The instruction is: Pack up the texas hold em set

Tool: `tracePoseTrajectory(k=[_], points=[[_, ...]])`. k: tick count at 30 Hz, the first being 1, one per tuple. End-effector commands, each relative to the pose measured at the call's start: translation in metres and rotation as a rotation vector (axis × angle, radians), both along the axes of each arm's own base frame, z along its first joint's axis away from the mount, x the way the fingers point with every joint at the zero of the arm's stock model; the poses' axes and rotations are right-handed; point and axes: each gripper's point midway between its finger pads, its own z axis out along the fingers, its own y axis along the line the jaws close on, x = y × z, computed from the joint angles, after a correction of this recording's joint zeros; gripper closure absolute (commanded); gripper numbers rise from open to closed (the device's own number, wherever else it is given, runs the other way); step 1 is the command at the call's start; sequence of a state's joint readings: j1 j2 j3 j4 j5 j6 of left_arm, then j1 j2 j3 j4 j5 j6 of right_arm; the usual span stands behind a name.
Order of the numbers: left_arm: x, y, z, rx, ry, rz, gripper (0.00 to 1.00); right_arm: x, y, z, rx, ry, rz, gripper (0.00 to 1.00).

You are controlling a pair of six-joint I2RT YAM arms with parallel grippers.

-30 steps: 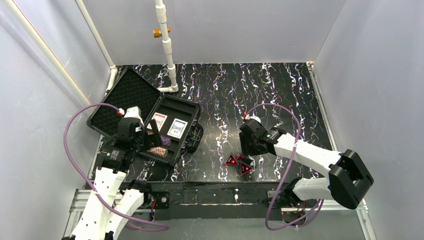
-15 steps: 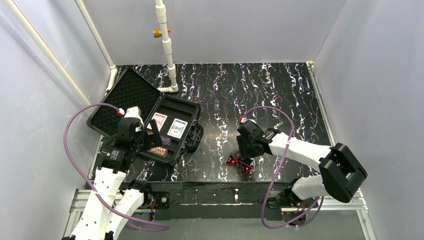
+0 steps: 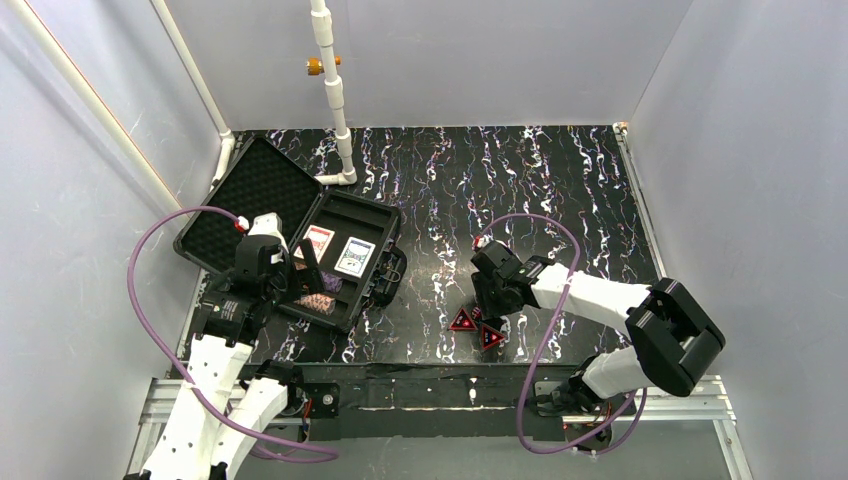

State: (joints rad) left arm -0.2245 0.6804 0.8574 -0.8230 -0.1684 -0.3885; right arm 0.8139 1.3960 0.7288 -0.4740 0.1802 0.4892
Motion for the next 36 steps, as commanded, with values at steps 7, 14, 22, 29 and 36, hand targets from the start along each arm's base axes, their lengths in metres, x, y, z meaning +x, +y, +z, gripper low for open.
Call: tracePoseTrajectory(k=[7,14,22,29,36], points=[[-0.0025,0.0018,-0.0040,0.014,0.010,-0.008,0.02,0.0109,0.0112,0.0021,0.022,-0.037,0.027,0.50],[-0.0026,0.0019,-0.0043,0.013,0.011,-0.007,0.02,0.0157,0.0142,0.0016,0.015,-0.046,0.047,0.53],[-0.0023,0.0015,-0.0050,0.013,0.014,-0.009,0.02,0.0147,0.0150,0.0006,0.019,-0.045,0.055,0.57],[-0.0023,0.0014,-0.0046,0.013,0.012,-0.010,0.02,0.0150,0.0155,0.0016,0.025,-0.051,0.058,0.56],[-0.0023,0.0011,-0.0049,0.012,0.014,-0.011,0.02,0.0151,0.0164,0.0020,0.028,-0.051,0.064,0.68]])
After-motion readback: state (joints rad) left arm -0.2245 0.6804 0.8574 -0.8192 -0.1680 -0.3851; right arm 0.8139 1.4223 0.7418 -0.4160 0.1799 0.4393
